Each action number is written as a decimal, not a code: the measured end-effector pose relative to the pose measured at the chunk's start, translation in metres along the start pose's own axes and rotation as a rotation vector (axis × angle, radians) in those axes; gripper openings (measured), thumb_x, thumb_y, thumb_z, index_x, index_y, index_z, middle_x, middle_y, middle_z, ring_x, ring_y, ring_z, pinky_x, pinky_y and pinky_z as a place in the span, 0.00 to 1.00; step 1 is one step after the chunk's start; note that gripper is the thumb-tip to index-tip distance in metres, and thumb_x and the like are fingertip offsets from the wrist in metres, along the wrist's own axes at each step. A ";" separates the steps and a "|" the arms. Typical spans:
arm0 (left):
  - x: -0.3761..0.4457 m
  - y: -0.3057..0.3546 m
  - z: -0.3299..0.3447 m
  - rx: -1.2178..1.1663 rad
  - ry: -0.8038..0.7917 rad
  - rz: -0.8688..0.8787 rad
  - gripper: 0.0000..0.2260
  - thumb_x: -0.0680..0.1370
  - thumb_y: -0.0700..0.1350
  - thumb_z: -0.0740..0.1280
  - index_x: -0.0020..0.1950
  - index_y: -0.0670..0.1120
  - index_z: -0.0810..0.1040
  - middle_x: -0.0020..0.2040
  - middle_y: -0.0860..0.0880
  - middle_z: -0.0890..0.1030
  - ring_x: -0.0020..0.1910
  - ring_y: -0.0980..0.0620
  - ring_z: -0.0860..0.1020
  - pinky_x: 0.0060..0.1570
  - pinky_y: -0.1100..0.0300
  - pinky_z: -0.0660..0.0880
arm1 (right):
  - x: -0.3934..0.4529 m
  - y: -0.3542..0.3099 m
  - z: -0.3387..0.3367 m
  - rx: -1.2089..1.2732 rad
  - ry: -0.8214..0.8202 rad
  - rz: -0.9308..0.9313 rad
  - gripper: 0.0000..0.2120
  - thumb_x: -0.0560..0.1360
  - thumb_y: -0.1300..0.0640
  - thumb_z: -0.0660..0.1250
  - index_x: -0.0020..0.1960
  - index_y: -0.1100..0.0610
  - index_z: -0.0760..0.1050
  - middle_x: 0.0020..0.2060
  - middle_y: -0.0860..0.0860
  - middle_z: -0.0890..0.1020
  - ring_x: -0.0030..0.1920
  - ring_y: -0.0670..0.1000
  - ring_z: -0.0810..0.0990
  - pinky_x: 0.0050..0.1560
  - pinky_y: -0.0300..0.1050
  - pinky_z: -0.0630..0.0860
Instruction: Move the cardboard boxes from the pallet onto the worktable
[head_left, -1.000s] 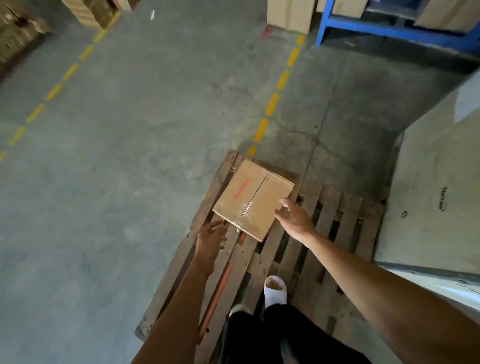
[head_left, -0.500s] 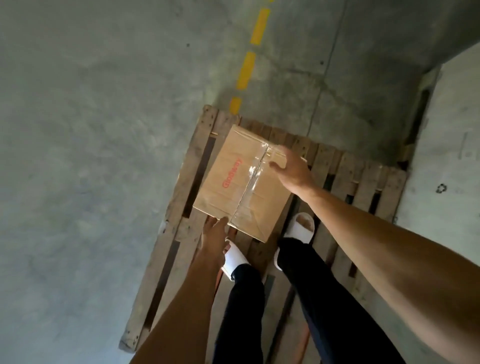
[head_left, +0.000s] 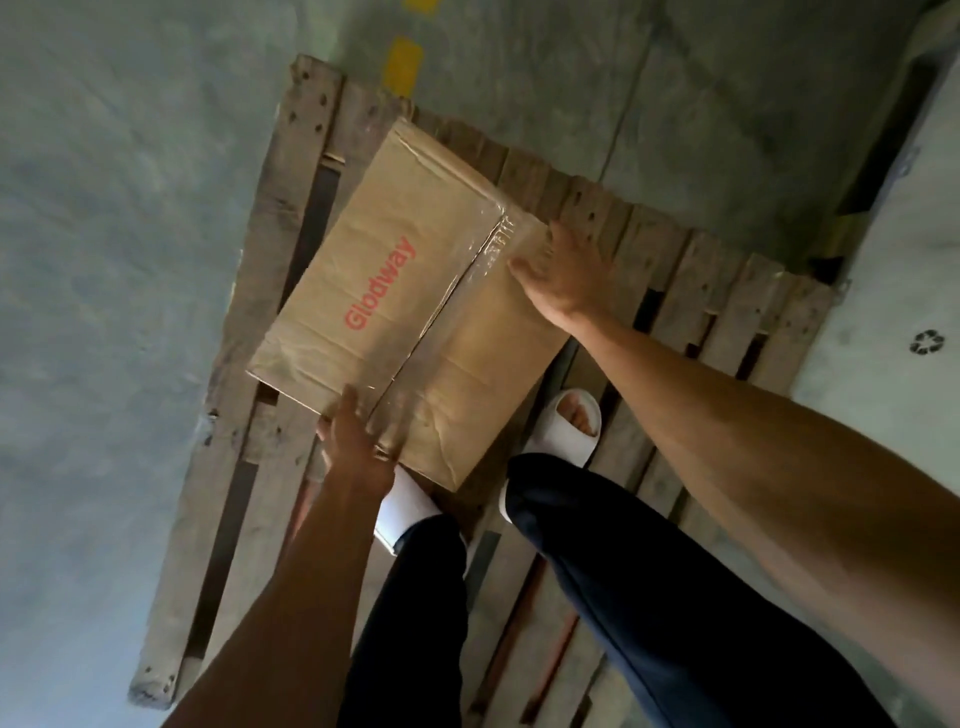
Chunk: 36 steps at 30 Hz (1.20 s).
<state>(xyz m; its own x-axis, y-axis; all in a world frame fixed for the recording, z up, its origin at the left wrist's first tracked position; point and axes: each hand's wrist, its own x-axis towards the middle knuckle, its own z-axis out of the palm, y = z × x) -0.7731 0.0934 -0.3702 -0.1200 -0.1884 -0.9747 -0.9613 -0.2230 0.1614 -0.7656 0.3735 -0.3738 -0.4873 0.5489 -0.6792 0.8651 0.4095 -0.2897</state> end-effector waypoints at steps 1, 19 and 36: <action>-0.005 0.007 0.005 0.041 0.044 0.074 0.10 0.78 0.54 0.69 0.58 0.53 0.75 0.59 0.59 0.80 0.39 0.54 0.78 0.36 0.56 0.79 | -0.006 0.003 0.002 0.026 0.020 0.016 0.42 0.70 0.26 0.59 0.72 0.56 0.67 0.68 0.57 0.74 0.66 0.59 0.74 0.66 0.60 0.72; -0.042 0.058 -0.041 0.515 -0.256 0.495 0.20 0.79 0.45 0.70 0.70 0.43 0.73 0.62 0.42 0.82 0.56 0.46 0.83 0.51 0.50 0.83 | -0.076 0.039 -0.020 0.594 -0.218 0.154 0.35 0.67 0.29 0.70 0.69 0.44 0.69 0.58 0.43 0.80 0.58 0.48 0.79 0.63 0.54 0.75; -0.467 0.183 -0.040 0.911 -0.502 0.756 0.26 0.73 0.50 0.77 0.61 0.50 0.63 0.61 0.44 0.76 0.56 0.41 0.78 0.57 0.39 0.76 | -0.429 -0.052 -0.274 0.876 0.288 0.020 0.40 0.71 0.34 0.71 0.78 0.46 0.62 0.66 0.47 0.75 0.66 0.51 0.73 0.72 0.51 0.66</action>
<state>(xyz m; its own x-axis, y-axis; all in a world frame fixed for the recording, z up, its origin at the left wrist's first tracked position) -0.8830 0.1025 0.1208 -0.5958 0.4423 -0.6704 -0.4115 0.5487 0.7277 -0.6341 0.3163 0.1174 -0.3806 0.7581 -0.5296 0.5978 -0.2353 -0.7663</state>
